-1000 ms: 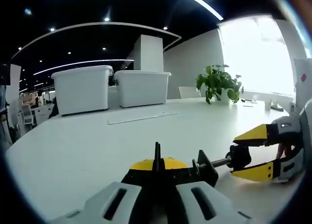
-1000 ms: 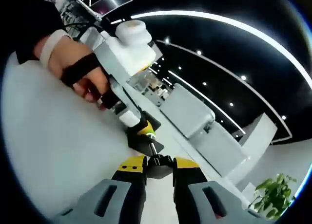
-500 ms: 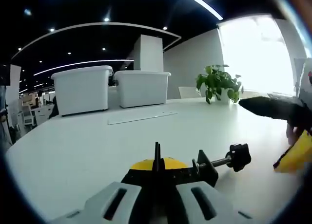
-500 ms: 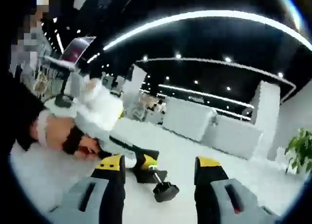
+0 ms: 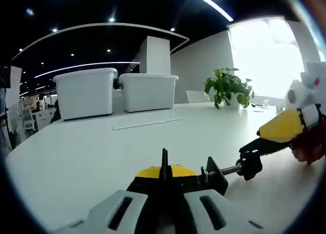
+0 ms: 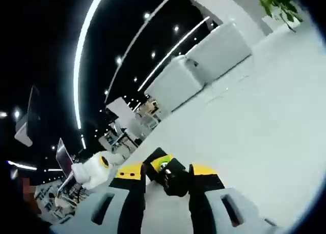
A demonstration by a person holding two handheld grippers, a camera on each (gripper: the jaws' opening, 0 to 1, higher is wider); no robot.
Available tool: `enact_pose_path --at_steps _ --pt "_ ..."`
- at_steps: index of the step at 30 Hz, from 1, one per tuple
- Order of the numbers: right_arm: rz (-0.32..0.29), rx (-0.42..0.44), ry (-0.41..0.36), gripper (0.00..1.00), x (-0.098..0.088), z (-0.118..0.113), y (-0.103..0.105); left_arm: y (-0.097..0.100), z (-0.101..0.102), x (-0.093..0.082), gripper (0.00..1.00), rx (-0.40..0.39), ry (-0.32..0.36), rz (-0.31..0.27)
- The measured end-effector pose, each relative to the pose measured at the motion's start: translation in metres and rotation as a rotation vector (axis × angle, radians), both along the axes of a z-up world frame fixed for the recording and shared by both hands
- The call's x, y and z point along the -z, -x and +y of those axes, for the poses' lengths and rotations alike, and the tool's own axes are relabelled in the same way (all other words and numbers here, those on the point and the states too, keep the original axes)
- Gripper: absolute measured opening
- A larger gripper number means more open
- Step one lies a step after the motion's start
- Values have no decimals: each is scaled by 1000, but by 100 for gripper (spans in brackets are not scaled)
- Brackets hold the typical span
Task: Clamp the fixed fixture on the desktop, loosen the retaining clip, secure it to the edge of the desk, and tighten the retaining clip.
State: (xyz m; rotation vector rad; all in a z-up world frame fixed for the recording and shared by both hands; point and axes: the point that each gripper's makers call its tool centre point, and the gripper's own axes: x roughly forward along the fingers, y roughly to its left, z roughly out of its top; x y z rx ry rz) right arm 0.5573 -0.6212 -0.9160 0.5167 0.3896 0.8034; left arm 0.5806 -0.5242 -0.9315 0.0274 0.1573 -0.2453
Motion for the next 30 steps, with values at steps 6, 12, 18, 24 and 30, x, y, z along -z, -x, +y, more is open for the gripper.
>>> enact_pose_path --at_steps 6,12,18,24,30 --pt "43 -54 88 25 21 11 5 0 0 0 4 1 3 1" --pt "73 -63 63 24 20 10 4 0 -1 0 4 1 -2 -1" --pt "-417 -106 413 23 9 16 9 0 -1 0 4 0 0 0" --pt "-794 -94 668 23 5 22 19 0 -1 0 4 0 3 1" --pt "-963 -90 795 24 3 26 22 0 -1 0 4 -1 1 1"
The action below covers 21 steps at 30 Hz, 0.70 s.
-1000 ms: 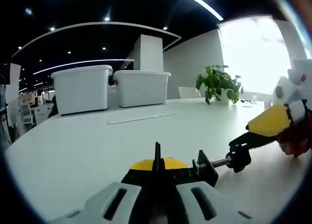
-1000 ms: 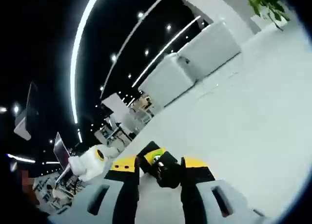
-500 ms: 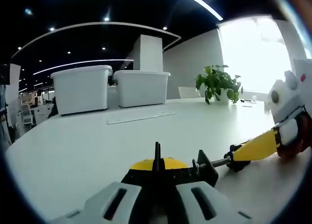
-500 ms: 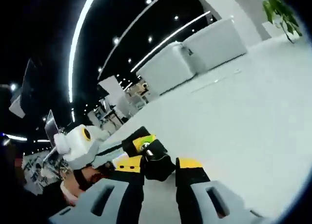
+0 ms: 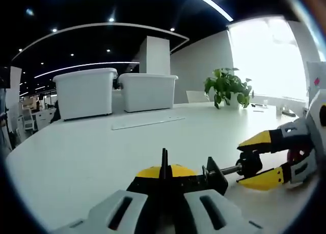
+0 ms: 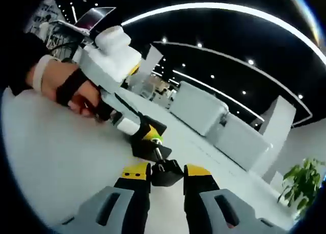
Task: Clamp the fixed fixture on the desktop, loosen the retaining clip, secure it to the edge of the desk, and tighten the retaining clip.
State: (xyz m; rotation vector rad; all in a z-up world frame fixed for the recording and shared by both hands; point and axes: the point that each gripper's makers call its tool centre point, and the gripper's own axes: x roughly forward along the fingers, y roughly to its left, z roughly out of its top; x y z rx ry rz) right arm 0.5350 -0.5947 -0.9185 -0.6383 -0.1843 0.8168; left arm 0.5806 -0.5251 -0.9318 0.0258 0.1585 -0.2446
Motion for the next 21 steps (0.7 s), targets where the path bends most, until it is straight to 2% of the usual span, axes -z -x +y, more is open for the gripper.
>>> enact_pose_path --at_steps 2,4,5,6,7,8,10,13,14,16,17,19,20,21 --pt "-24 4 14 24 -1 -1 3 0 0 0 4 0 0 0" --pt "-21 5 13 24 -1 -2 0 0 0 0 4 0 -3 -1" --pt "-15 -3 13 25 -2 -2 -2 0 0 0 4 0 -5 -2" --pt "19 -31 2 28 -1 0 0 0 0 0 4 0 -5 -2" --pt "76 -35 -34 32 0 1 3 0 0 0 4 1 -3 -2" --pt "176 -30 -101 40 0 1 6 0 0 0 4 1 -4 -2" --pt "343 -53 -222 49 -8 2 12 0 0 0 4 1 -5 -2" --pt "590 -33 -425 51 -15 -2 3 0 0 0 4 3 -5 -2" --pt "642 -16 -471 51 -15 -5 -2 0 0 0 4 3 -3 -1" --pt "725 53 -534 49 -6 -13 -14 0 0 0 4 3 -3 -1" --pt "737 97 -539 42 -1 -18 -21 0 0 0 4 3 -3 -1" --pt "725 112 -513 25 5 -18 -21 0 0 -1 4 3 -2 0" --pt "736 127 -534 24 5 -19 -21 0 0 -1 4 3 -3 -1" --pt "785 100 -567 26 4 -14 -18 0 0 -1 4 2 -2 0"
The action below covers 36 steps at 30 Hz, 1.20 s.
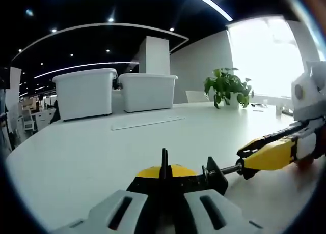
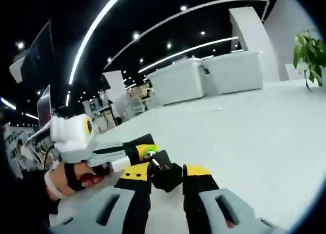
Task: Clamp the fixed fixture on the desktop, loosen the retaining clip, secure it to the edge of the desk, and tighten the retaining clip.
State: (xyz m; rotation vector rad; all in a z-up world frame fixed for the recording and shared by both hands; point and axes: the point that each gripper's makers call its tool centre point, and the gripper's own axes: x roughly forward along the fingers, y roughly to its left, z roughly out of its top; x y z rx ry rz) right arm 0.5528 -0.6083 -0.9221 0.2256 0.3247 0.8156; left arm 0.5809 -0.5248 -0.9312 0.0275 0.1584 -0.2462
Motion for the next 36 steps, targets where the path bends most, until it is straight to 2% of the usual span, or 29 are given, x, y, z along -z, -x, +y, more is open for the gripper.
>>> enact_pose_path --at_steps 1,3,5,8,13,14,17,19,22,23,24,25,26,28,29,31,33,34,36 --pt "37 -6 -24 27 1 1 -1 0 0 0 4 0 -2 0" --pt "46 3 -13 25 5 0 -2 0 0 0 4 0 -1 0" --pt "22 -49 35 26 10 1 2 0 0 0 4 0 0 1" --pt "-35 -56 72 25 9 4 5 0 1 0 4 1 1 1" --pt "-41 -45 76 25 9 4 5 0 1 0 4 0 1 1" --pt "-23 -41 62 26 9 4 4 0 1 0 4 0 0 1" --pt "114 -21 -25 26 12 3 3 0 1 0 4 0 -2 0" --pt "172 -16 -74 26 13 1 0 0 1 0 4 0 -4 0" --pt "148 -18 -60 25 12 1 0 0 0 0 4 1 -6 -1" --pt "110 -19 -30 25 12 1 0 0 0 0 4 1 -5 0" --pt "47 -29 14 24 10 1 0 0 0 0 4 1 -4 0" --pt "-43 -42 75 24 8 2 1 0 0 1 4 0 -3 0" --pt "-136 -54 142 24 6 4 2 0 0 0 4 0 -4 0" --pt "-376 -81 311 24 1 8 6 0 0 0 4 0 -4 0" --pt "-459 -89 371 24 0 10 8 -1 0 1 4 0 -5 0" --pt "-676 -106 528 24 0 14 14 -1 0 1 4 -1 -4 0" --pt "-733 -108 563 24 -3 13 19 -1 0 1 4 -1 -3 1" --pt "-761 -120 568 24 -1 16 14 -1 0 1 4 -1 -2 1" --pt "-843 -120 583 24 -7 16 17 -1 0 1 4 -1 -3 1"
